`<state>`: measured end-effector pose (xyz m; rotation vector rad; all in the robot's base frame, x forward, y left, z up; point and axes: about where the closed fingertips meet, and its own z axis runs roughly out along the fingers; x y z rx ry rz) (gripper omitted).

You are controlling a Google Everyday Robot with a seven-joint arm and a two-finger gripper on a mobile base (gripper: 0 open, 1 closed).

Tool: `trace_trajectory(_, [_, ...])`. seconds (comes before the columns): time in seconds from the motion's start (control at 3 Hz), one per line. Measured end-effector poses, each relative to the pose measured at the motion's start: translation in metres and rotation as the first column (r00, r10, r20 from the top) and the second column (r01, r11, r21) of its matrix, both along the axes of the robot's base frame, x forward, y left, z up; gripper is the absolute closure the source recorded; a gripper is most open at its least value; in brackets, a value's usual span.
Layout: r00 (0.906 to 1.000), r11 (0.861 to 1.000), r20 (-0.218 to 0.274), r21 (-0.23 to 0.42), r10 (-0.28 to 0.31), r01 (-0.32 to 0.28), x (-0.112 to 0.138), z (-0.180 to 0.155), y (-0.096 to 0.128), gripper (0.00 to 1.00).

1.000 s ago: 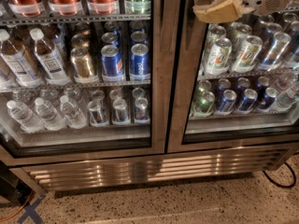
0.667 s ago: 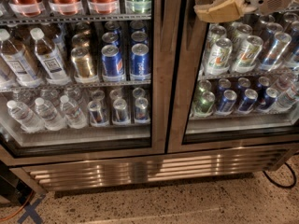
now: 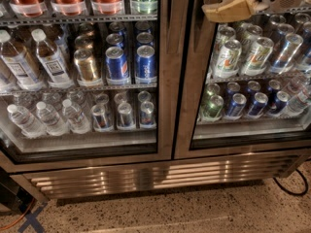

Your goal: Open right fridge door

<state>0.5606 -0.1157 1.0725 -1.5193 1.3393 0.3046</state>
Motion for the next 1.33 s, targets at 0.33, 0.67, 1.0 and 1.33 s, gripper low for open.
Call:
trace_trajectory(0.33, [0.9998,1.0,0.014,0.008,0.012,-0.012,0.0021,0.004,0.0009,1.0])
trace_trajectory(0.67, [0.9994,1.0,0.025,0.013,0.025,-0.026,0.0031,0.0057,0.0009,1.0])
trace_trajectory(1.0, [0.9994,1.0,0.025,0.013,0.025,-0.026,0.0031,0.0057,0.0009,1.0])
trace_trajectory(1.33, [0.9994,1.0,0.025,0.013,0.025,-0.026,0.0035,0.0046,-0.0006,1.0])
